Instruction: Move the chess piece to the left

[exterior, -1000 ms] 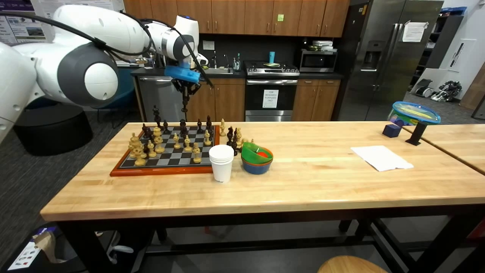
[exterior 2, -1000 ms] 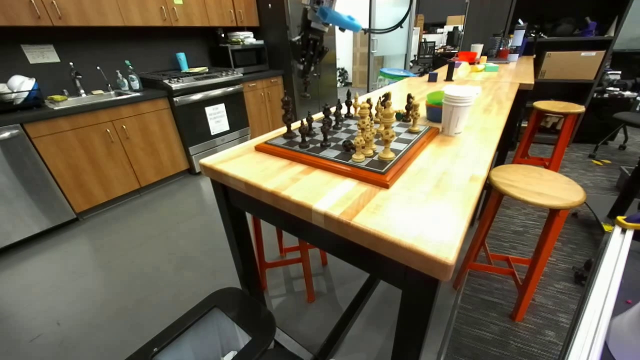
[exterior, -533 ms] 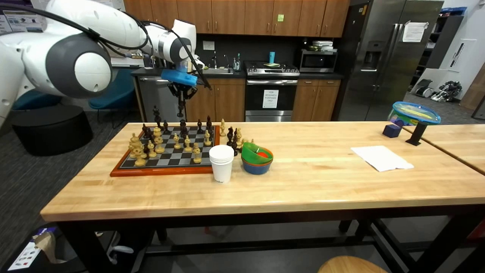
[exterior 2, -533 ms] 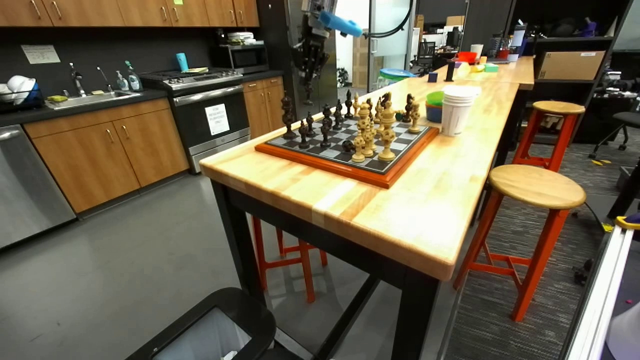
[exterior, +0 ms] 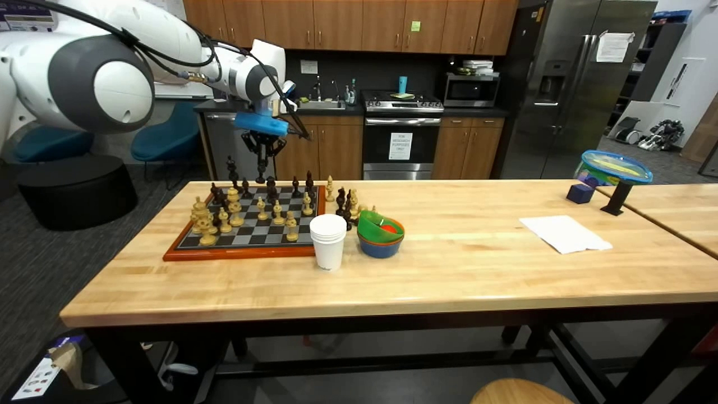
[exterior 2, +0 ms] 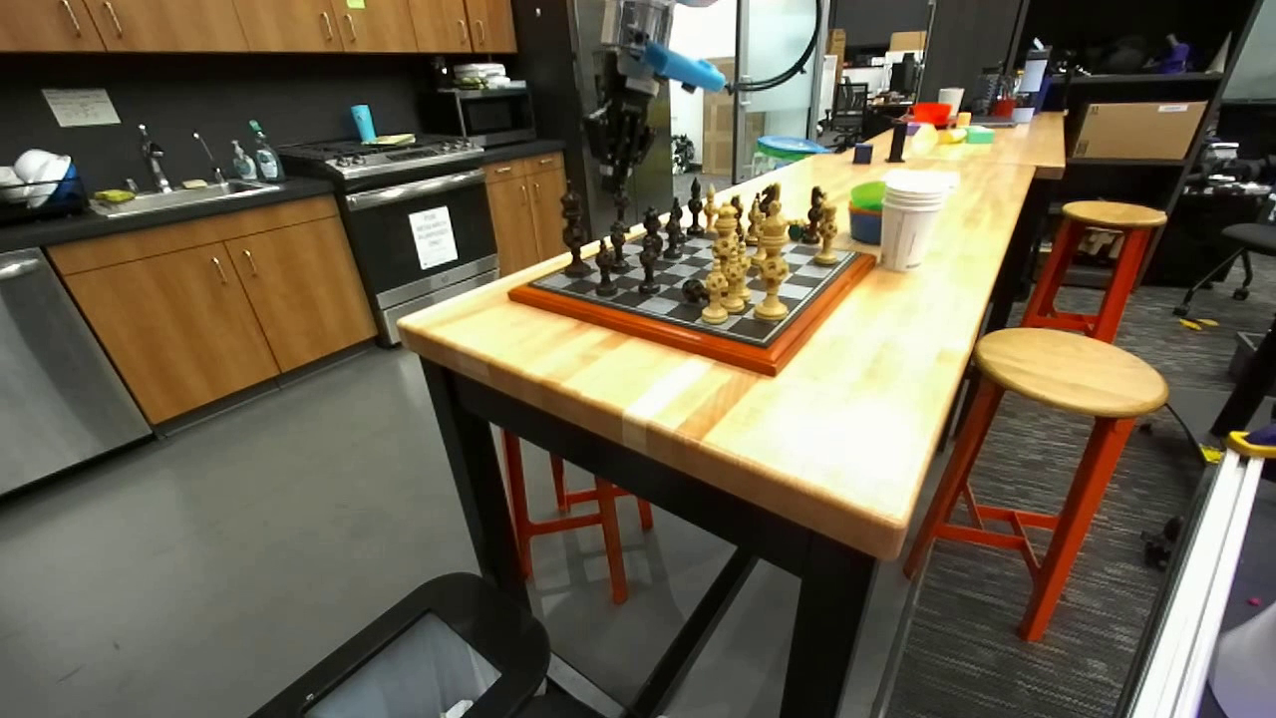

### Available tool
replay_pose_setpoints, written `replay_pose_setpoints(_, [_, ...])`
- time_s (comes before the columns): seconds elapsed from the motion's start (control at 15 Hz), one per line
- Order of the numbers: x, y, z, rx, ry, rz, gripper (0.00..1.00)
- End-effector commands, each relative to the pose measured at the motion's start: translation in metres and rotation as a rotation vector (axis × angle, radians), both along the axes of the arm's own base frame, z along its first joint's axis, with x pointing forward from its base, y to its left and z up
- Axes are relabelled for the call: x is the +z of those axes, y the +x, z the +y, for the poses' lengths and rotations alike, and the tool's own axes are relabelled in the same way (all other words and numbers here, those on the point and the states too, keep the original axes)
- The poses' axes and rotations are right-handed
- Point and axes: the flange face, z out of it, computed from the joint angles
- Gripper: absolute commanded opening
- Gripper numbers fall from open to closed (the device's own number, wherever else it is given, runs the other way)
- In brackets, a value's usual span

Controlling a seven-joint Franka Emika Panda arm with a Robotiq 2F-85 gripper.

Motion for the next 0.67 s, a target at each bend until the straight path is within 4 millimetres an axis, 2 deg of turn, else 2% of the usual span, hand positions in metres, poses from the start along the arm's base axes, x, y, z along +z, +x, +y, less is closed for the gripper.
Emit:
replay_pose_setpoints(0.0, [0.0,-0.012,0.009,0.045,-0.023,-0.001,0.05])
replay_pose_setpoints(0.6, [-0.011,-0.01,0.02,0.088,-0.036,-0.018,0.05])
